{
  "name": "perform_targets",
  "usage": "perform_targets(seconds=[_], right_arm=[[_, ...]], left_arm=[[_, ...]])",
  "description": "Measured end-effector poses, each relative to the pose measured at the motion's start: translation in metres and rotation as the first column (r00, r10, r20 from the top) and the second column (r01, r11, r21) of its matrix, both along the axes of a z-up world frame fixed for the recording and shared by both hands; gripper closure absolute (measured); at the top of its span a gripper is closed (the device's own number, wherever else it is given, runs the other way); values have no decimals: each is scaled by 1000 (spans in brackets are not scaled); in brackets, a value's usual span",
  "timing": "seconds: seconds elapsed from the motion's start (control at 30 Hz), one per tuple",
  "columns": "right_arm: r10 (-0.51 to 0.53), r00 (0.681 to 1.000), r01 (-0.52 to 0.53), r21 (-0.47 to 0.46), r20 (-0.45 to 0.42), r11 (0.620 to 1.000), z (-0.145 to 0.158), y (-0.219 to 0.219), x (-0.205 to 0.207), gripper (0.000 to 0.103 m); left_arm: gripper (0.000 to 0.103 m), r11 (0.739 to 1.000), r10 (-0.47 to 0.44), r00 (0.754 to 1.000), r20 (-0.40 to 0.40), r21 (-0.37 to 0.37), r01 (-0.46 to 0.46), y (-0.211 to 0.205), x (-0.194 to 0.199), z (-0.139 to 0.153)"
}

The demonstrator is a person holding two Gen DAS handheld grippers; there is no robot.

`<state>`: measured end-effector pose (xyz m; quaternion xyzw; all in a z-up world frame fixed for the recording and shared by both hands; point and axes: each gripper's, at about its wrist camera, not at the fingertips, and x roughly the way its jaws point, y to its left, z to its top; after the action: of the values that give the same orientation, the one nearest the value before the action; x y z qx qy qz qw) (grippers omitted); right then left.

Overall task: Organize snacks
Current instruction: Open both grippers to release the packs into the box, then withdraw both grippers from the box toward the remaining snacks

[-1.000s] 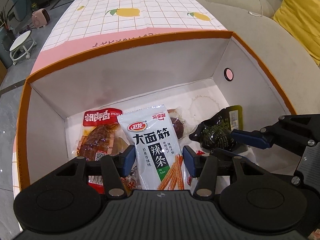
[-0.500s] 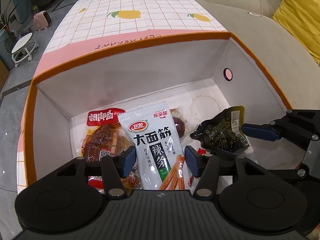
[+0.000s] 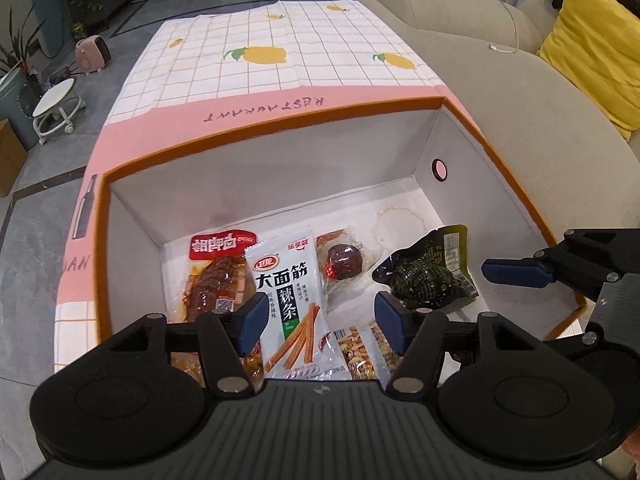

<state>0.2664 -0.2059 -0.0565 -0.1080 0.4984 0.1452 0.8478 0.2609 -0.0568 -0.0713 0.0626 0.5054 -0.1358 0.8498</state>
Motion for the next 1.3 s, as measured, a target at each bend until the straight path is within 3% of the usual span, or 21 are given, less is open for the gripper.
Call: perform_targets(seconds=[0.4, 0.47, 0.53, 0.77, 0.97, 1.3], right_arm=[[-39, 999, 39, 48, -4, 998, 30, -2, -23, 39], [-55, 998, 55, 61, -8, 997, 36, -4, -28, 29], [-67, 998, 67, 72, -10, 995, 41, -5, -34, 26], [-96, 995, 97, 120, -12, 988, 58, -2, -65, 26], [-133, 991, 130, 132, 8, 983, 63, -1, -97, 25], [-225, 974, 216, 177, 31, 960, 57, -7, -149, 24]], left_arm=[[32, 1000, -17, 1000, 18, 19, 16, 10, -33, 31], [32, 1000, -15, 1000, 20, 20, 14, 14, -40, 36], [32, 999, -22, 999, 23, 30, 21, 16, -47, 41], [31, 999, -29, 999, 27, 23, 28, 29, -74, 61], [29, 998, -6, 998, 58, 64, 2, 43, -104, 67], [29, 997, 79, 992, 104, -19, -77, 70, -154, 67]])
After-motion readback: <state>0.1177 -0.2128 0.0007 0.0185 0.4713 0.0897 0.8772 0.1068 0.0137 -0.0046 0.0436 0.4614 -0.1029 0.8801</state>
